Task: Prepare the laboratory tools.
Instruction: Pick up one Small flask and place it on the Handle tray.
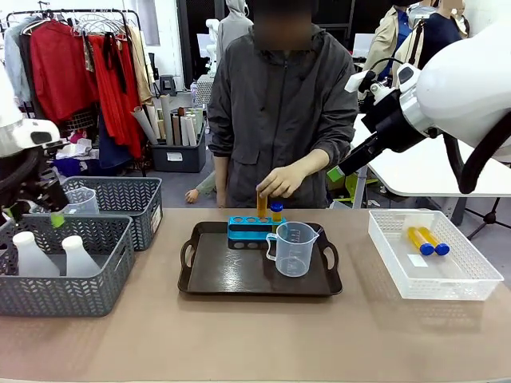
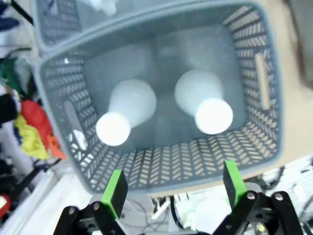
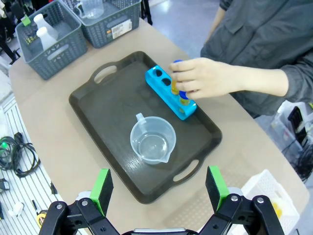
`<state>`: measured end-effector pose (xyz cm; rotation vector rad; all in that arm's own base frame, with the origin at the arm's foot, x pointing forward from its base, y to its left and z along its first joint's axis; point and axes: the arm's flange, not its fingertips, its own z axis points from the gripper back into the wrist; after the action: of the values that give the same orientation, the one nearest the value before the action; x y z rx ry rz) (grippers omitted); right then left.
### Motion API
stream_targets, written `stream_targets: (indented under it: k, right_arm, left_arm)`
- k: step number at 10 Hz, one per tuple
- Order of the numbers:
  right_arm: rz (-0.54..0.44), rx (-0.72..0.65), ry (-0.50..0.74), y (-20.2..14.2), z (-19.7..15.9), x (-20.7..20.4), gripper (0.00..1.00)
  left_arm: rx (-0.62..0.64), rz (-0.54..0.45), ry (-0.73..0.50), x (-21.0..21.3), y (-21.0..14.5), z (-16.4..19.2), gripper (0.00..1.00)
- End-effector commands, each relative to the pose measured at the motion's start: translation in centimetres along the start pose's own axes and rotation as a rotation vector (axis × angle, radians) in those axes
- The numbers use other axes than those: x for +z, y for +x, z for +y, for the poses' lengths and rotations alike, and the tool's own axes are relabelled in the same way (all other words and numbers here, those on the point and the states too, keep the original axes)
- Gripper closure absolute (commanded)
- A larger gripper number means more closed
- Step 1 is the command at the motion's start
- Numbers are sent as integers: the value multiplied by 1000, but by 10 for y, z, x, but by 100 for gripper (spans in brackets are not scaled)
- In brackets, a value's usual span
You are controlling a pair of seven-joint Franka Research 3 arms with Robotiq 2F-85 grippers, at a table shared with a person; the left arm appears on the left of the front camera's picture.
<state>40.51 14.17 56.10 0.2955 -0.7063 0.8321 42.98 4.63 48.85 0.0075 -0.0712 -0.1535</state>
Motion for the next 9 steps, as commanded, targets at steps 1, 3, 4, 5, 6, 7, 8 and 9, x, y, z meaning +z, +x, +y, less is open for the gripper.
stream_targets:
  k: [1, 3, 4, 5, 6, 7, 8, 9]
  right_arm:
    - [-7, 0, 13, 0, 0, 1, 0]
    - [-7, 0, 13, 0, 0, 1, 0]
    - [-7, 0, 13, 0, 0, 1, 0]
    - [-7, 0, 13, 0, 0, 1, 0]
    - [-7, 0, 13, 0, 0, 1, 0]
    - [-7, 0, 13, 0, 0, 1, 0]
    - [-7, 0, 13, 0, 0, 1, 0]
    - [-7, 0, 13, 0, 0, 1, 0]
  left_arm:
    - [40, 9, 29, -16, -12, 15, 0]
    - [86, 11, 21, -36, -18, 37, 0]
    - [96, -8, 17, -43, -19, 46, 0]
    - [96, -24, 18, -47, -15, 53, 0]
    - [99, -25, 15, -52, -11, 58, 0]
    - [102, -23, 27, -55, -5, 62, 0]
    - [91, -26, 31, -55, 5, 66, 0]
    - [85, -25, 33, -55, 10, 66, 0]
